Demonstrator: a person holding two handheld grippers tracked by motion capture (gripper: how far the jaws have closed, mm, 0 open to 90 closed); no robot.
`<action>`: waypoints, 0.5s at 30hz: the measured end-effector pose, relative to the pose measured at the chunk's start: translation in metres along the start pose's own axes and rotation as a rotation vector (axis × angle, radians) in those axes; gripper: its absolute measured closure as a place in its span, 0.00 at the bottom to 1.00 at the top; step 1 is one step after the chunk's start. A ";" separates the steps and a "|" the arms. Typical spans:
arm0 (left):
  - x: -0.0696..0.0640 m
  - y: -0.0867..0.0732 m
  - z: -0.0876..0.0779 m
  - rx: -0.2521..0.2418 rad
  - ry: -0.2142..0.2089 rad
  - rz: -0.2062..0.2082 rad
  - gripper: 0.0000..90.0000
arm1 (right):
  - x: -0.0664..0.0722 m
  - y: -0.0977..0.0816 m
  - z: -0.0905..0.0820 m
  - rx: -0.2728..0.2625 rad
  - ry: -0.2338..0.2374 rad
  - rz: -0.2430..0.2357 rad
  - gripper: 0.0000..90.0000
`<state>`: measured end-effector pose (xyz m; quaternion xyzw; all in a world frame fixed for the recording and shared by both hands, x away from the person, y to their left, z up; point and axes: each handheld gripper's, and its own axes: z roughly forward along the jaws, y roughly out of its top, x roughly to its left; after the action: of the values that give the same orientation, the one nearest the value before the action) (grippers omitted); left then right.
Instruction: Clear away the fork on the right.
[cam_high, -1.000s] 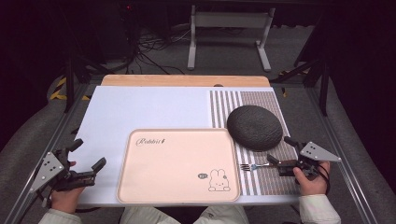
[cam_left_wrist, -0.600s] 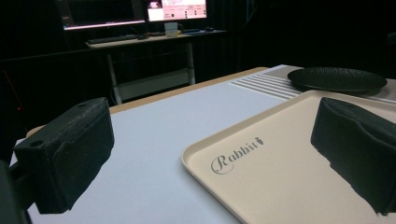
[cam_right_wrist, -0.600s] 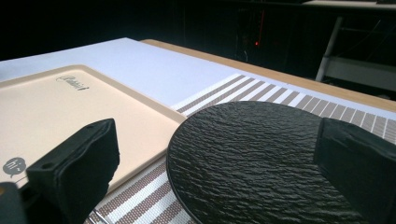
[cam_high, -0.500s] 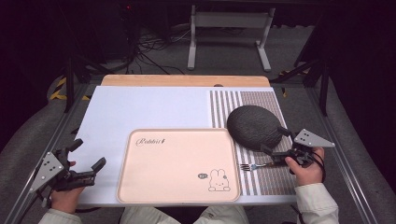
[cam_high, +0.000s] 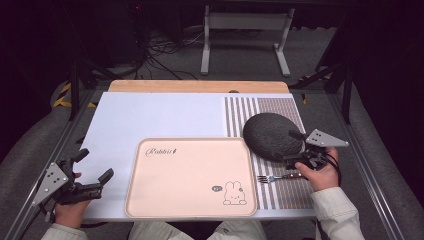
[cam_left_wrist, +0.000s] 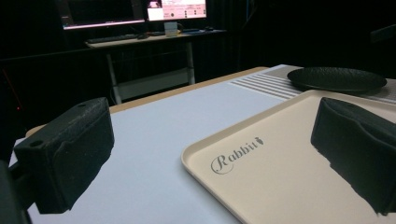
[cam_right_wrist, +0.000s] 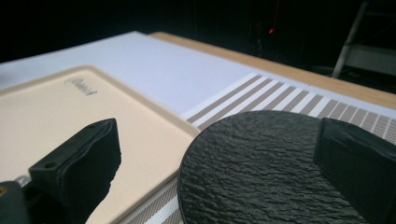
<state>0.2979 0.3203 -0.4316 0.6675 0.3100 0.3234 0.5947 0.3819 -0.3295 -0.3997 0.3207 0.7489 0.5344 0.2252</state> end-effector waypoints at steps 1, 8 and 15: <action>0.000 0.000 0.000 -0.002 0.000 -0.001 0.00 | 0.000 0.000 0.000 0.000 0.000 0.000 0.02; 0.000 0.000 0.000 -0.001 -0.001 0.000 0.00 | 0.000 0.022 0.003 0.200 0.052 -0.108 0.11; 0.000 0.000 0.000 0.001 -0.001 0.000 0.00 | -0.001 0.036 0.004 0.329 0.067 -0.186 0.12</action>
<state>0.2982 0.3206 -0.4317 0.6680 0.3098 0.3230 0.5946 0.3934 -0.3195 -0.3672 0.2645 0.8596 0.3922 0.1930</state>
